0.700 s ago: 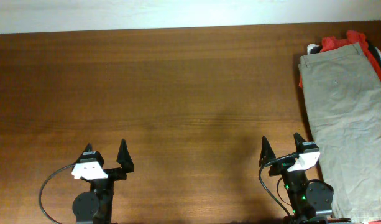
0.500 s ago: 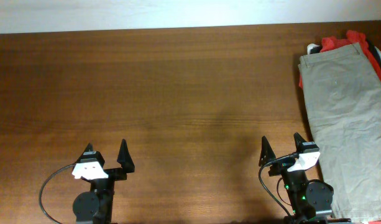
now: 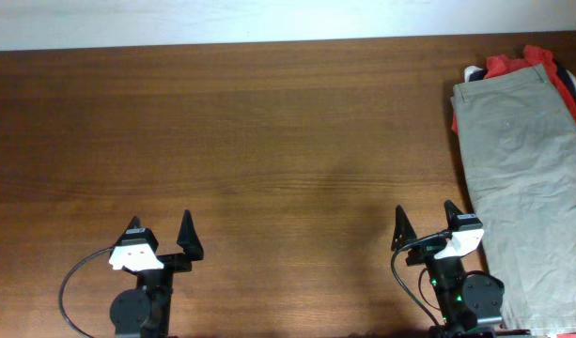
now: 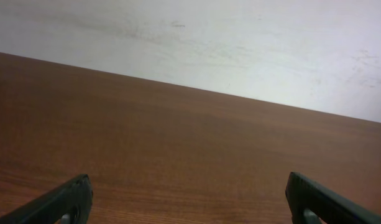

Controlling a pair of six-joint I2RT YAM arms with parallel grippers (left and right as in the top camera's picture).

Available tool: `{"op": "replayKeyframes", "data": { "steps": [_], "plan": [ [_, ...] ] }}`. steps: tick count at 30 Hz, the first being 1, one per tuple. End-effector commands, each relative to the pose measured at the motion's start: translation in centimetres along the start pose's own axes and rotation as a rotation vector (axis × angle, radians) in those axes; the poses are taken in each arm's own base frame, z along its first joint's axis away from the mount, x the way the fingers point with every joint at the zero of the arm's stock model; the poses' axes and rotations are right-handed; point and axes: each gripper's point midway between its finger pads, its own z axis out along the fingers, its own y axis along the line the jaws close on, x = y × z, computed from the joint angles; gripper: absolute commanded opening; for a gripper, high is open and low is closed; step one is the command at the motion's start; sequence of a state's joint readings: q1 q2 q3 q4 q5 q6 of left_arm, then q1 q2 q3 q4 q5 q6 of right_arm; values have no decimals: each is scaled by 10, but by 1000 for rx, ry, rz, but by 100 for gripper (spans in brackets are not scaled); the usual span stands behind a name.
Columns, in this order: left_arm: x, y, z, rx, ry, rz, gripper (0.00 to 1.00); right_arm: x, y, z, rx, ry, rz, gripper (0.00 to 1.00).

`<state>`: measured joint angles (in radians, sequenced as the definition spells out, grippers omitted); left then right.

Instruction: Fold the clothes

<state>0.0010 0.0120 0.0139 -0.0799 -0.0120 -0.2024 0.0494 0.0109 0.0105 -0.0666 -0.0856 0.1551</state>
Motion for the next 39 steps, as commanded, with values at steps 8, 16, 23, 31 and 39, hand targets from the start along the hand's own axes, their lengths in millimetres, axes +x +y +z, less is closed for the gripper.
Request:
{"op": "replayKeyframes", "data": {
  "steps": [8,16,23,31,39],
  "plan": [
    [3,1,0,-3,6,21,99,3,0,0,4,5,4,99],
    [3,1,0,-4,6,21,99,3,4,0,-23,9,4,99],
    [3,1,0,-3,6,21,99,1,5,0,-28,5,306,99],
    [3,1,0,-4,6,21,99,-61,28,-10,-166,-177,353,99],
    [3,1,0,-3,6,21,99,-138,-21,79,208,131,28,99]
  ]
}}
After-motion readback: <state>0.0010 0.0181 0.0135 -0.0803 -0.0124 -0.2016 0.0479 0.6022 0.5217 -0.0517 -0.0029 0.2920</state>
